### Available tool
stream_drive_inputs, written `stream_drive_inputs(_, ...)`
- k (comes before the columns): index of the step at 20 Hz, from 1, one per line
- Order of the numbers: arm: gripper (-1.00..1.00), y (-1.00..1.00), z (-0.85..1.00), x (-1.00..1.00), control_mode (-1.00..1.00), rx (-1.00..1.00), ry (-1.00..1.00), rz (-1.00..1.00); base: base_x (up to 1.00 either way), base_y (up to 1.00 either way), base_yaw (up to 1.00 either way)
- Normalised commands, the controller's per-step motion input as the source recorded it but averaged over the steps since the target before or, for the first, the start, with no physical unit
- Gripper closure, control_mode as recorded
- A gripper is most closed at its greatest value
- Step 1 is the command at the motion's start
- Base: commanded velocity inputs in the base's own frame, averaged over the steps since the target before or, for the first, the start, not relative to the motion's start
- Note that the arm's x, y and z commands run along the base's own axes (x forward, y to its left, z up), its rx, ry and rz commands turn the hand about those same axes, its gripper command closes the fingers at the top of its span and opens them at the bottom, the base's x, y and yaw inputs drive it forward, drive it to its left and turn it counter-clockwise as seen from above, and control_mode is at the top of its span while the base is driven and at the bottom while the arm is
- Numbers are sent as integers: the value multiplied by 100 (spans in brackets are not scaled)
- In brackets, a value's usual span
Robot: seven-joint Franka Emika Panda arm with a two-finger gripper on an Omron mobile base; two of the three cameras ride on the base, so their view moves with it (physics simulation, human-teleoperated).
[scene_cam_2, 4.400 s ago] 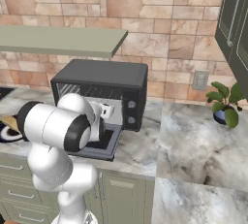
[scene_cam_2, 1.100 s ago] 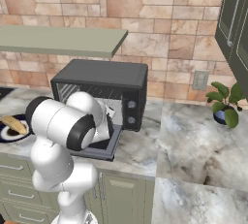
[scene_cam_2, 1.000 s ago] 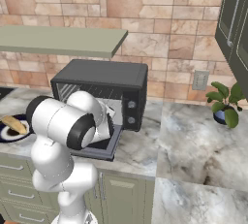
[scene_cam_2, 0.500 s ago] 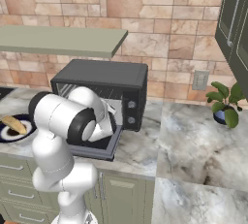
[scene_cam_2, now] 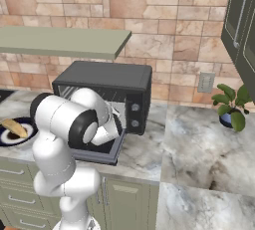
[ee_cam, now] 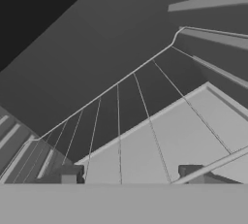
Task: Pull the toaster oven rack outwards. Pick up the baguette from the plate and place it on the toaster oven rack. Close the toaster oven door fully and set the temperature to the lowest setting.
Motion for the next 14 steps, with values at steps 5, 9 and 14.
stream_drive_inputs(5, 100, 0, 0, 0, -100, 0, 0, 0, 0, 0, 0)
stream_drive_inputs(9, 100, 0, 0, 0, -100, 0, 0, 0, 0, 0, 0)
stream_drive_inputs(14, 100, 0, 0, -20, -100, 0, 0, 0, 0, 0, 0)
